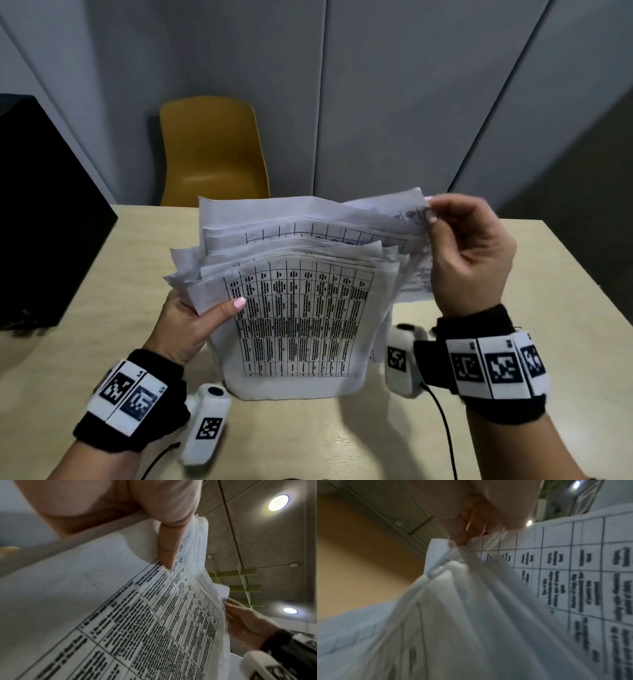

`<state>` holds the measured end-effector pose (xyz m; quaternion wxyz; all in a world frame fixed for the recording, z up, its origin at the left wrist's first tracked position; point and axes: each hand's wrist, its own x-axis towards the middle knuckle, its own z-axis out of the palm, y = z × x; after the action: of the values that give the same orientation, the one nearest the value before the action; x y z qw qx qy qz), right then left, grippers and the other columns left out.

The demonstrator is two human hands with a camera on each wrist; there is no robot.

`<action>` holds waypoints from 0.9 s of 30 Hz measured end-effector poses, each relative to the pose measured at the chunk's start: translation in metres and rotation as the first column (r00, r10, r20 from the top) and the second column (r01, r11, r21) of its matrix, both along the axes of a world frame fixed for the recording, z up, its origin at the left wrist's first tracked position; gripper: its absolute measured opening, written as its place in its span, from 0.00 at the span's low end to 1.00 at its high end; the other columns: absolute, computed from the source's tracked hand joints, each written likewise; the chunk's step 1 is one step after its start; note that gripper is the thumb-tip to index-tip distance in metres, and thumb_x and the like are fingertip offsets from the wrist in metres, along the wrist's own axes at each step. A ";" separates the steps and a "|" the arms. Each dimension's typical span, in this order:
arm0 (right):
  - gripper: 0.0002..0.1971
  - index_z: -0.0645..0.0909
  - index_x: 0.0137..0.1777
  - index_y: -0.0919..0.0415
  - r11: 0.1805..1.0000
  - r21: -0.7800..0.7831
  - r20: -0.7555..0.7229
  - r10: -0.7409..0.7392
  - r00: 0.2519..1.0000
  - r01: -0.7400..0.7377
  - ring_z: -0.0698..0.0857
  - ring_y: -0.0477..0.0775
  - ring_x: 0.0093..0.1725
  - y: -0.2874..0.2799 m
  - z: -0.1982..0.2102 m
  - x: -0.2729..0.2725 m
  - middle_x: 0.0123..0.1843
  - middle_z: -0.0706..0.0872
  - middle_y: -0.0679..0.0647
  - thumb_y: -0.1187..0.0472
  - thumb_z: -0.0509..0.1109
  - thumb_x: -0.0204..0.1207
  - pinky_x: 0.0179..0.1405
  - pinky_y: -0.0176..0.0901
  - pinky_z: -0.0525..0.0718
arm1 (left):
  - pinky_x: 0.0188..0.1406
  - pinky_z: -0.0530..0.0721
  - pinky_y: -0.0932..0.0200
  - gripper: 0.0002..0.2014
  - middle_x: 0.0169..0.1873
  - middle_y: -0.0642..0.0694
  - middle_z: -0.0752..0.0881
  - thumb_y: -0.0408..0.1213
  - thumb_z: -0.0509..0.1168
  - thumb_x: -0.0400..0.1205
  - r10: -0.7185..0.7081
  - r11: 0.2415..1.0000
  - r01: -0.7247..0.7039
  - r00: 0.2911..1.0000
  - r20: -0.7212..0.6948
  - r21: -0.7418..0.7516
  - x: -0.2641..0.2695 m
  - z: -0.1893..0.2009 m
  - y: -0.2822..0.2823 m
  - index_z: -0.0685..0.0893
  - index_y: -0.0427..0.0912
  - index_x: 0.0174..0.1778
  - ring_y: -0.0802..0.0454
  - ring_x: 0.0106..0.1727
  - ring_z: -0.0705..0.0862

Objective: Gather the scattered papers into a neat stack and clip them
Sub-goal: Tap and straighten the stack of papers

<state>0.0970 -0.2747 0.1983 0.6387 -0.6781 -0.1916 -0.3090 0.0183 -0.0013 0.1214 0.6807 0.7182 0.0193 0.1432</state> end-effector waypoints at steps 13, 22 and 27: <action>0.18 0.86 0.48 0.52 0.619 -0.785 0.103 0.176 0.979 -0.029 0.87 0.53 0.46 0.086 0.036 -0.041 0.43 0.90 0.47 0.65 0.57 0.66 0.64 0.62 0.72 | 0.43 0.82 0.75 0.23 0.38 0.64 0.91 0.59 0.80 0.50 0.002 0.994 0.002 0.999 0.044 -0.106 -0.004 0.002 -0.016 0.91 0.61 0.40 0.69 0.44 0.87; 0.58 0.51 0.80 0.53 0.959 -0.283 -0.165 -0.019 0.986 -0.029 0.61 0.55 0.81 0.001 -0.036 -0.023 0.81 0.60 0.56 0.37 0.79 0.54 0.79 0.62 0.61 | 0.47 0.83 0.73 0.15 0.40 0.64 0.91 0.32 0.76 0.68 0.064 0.996 -0.063 0.998 0.022 -0.061 -0.005 -0.004 -0.004 0.83 0.46 0.49 0.65 0.47 0.87; 0.65 0.50 0.80 0.45 0.904 0.078 -0.588 0.382 0.713 -0.420 0.81 0.37 0.65 -0.014 -0.071 -0.011 0.67 0.82 0.43 0.63 0.88 0.46 0.61 0.34 0.81 | 0.47 0.83 0.74 0.18 0.41 0.65 0.90 0.21 0.70 0.72 0.024 0.999 -0.024 1.000 0.007 -0.023 -0.001 -0.004 -0.006 0.83 0.49 0.49 0.68 0.47 0.86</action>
<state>0.0857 -0.2884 0.1273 0.6964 -0.7014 -0.1354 0.0691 0.0173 -0.0069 0.1171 0.6871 0.7096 0.0272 0.1539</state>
